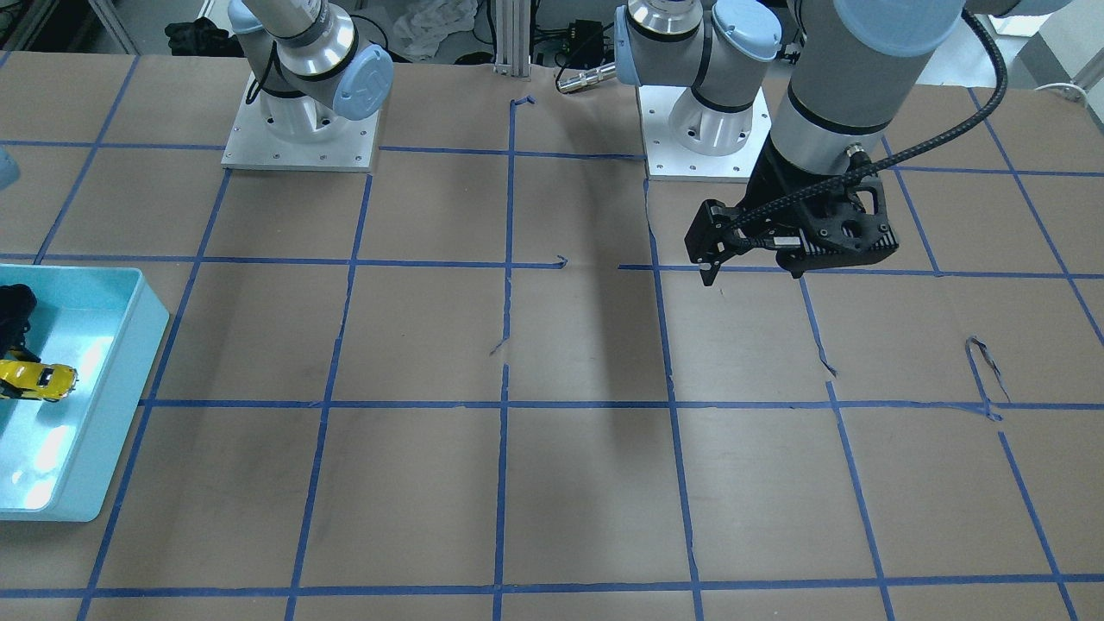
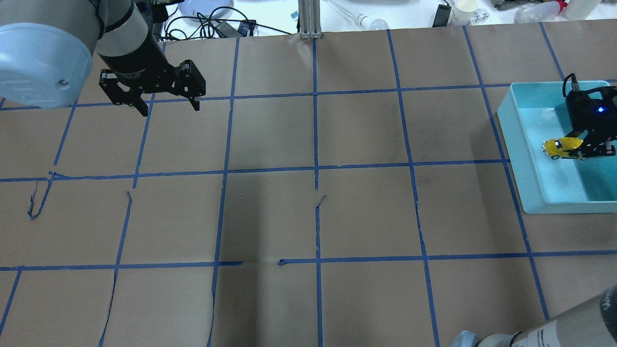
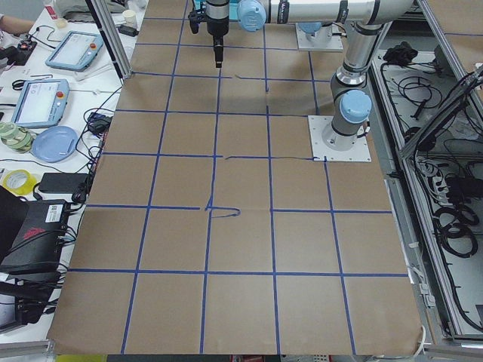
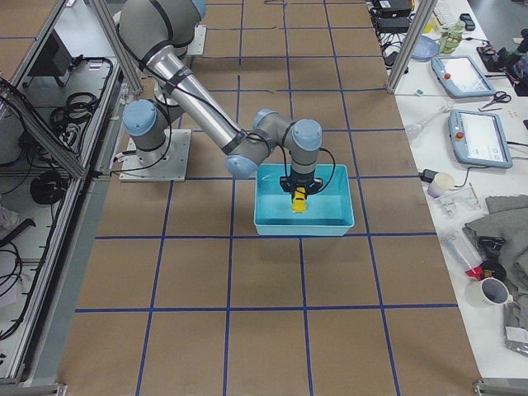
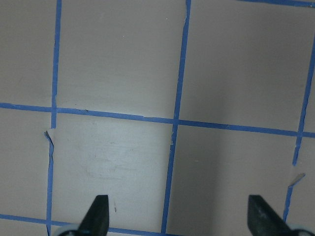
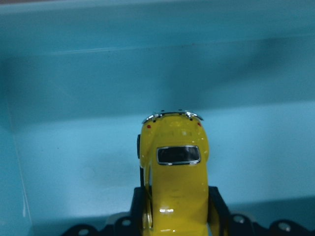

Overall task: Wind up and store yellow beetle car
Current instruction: 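Lower the car into the tray and open the right gripper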

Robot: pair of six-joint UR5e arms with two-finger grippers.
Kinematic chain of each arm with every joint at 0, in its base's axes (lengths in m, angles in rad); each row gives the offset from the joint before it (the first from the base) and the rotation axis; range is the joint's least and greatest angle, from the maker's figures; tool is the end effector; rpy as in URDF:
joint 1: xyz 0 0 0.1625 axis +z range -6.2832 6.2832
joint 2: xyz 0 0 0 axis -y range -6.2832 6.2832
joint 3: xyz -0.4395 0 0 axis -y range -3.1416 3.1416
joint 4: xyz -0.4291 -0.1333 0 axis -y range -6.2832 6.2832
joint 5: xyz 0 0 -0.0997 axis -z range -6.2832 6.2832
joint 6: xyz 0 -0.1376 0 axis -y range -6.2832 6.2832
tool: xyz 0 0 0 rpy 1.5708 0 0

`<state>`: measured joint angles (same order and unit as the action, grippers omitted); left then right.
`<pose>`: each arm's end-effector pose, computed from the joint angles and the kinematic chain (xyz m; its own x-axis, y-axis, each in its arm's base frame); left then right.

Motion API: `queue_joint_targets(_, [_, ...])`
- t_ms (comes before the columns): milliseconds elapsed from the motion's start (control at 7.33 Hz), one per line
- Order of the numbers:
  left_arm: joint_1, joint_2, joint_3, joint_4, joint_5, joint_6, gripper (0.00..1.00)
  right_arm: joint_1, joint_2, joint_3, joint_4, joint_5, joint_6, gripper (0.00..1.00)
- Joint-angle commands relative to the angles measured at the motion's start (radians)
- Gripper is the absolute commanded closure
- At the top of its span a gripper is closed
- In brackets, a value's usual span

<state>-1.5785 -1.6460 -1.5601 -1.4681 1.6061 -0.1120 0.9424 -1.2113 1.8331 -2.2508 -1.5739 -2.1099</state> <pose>-0.1328 -0.5651 0.4395 -0.9940 -0.1054 -0.0308 -0.1040 0.9937 -0.0419 -0.2516 -0.5723 0.1924 -0.0884 -0.9949 0.0483 -0.9954 0.0900 0.0325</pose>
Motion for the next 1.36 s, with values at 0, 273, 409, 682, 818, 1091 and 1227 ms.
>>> queue_joint_targets(0, [0.0,0.0,-0.002,0.0,0.0,0.0,0.0,-0.002,0.024,0.031,-0.042,0.006,-0.001,1.0])
queue_joint_targets(273, [0.0,0.0,-0.002,0.0,0.0,0.0,0.0,-0.002,0.007,0.023,-0.001,-0.009,0.086,0.11])
queue_joint_targets(409, [0.0,0.0,0.0,0.002,0.0,0.0,0.0,0.001,-0.002,0.018,0.011,-0.008,0.103,0.0])
queue_joint_targets(682, [0.0,0.0,-0.002,0.0,0.0,0.0,0.0,0.025,-0.083,-0.021,0.104,0.006,0.126,0.0])
queue_joint_targets(818, [0.0,0.0,0.0,0.0,0.0,0.0,0.0,0.047,-0.123,-0.091,0.247,0.006,0.198,0.0])
queue_joint_targets(1091, [0.0,0.0,-0.002,0.0,0.0,0.002,0.0,0.105,-0.2,-0.233,0.478,0.006,0.386,0.0])
queue_joint_targets(1227, [0.0,0.0,0.0,0.002,0.0,0.002,0.0,0.148,-0.244,-0.279,0.556,0.006,0.483,0.0])
